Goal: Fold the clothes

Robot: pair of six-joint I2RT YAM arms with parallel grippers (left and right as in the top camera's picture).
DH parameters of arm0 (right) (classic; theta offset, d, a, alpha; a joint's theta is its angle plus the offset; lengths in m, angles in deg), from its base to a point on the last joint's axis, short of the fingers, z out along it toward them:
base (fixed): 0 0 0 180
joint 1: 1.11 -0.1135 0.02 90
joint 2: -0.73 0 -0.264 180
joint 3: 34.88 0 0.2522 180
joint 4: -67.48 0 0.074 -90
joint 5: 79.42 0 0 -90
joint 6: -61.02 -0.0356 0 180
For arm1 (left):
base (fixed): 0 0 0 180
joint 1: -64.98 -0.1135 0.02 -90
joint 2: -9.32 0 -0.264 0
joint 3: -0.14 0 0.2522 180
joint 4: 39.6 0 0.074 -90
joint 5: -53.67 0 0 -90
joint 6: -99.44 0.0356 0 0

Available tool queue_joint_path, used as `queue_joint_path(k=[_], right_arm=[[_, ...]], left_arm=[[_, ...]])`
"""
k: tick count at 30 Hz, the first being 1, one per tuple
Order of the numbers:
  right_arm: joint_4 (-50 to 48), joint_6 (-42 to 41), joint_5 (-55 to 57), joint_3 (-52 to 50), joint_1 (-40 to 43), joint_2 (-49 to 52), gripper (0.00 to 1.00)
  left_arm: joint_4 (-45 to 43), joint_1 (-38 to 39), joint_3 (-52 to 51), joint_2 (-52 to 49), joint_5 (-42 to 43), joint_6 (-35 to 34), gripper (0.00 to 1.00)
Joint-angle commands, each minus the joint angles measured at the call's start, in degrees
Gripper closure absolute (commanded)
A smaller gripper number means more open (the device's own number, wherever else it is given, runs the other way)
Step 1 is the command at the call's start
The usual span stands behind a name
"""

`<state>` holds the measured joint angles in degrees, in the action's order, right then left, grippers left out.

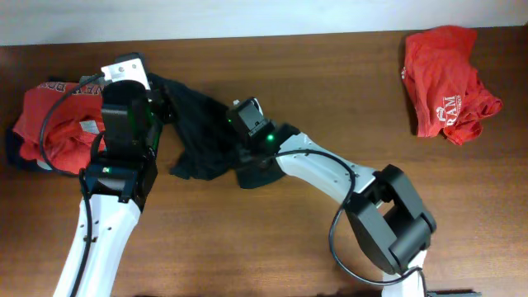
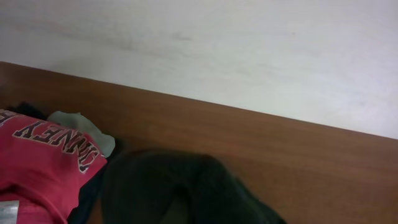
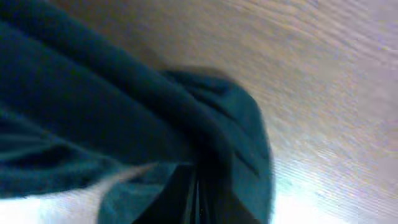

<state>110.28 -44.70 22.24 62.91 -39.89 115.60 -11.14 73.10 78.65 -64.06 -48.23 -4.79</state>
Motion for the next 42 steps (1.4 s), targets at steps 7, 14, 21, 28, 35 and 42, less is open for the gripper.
queue_joint_path(k=[7, 14, 21, 28, 35, 42], right_arm=[[11.45, 3.63, -2.56, 11.65, 12.5, -14.03, 0.96], [14.84, 9.86, -8.94, 14.99, 21.94, -14.4, 0.96], [16.94, 14.99, -9.77, 15.06, 25.99, -14.23, 0.96], [20.13, 18.75, -9.64, 23.63, 28.24, -16.37, 0.96], [30.97, 18.91, -9.73, 38.14, 32.65, -17.44, 0.96], [43.28, 18.71, -10.43, 39.65, 35.87, -17.14, 0.96]], left_arm=[[-0.02, -0.15, -0.2, 0.0, -1.4, -0.52, 0.99], [1.2, -0.15, -0.2, 0.0, -1.4, -0.52, 0.99], [0.96, -0.15, -0.2, 0.0, -1.4, -0.52, 1.0], [-6.21, -0.15, 0.44, 1.46, -1.4, -0.5, 1.0], [-9.03, -0.15, 1.79, 8.39, -1.4, -0.48, 0.99], [-4.24, -0.15, 1.79, 16.11, -1.42, 0.87, 1.0]])
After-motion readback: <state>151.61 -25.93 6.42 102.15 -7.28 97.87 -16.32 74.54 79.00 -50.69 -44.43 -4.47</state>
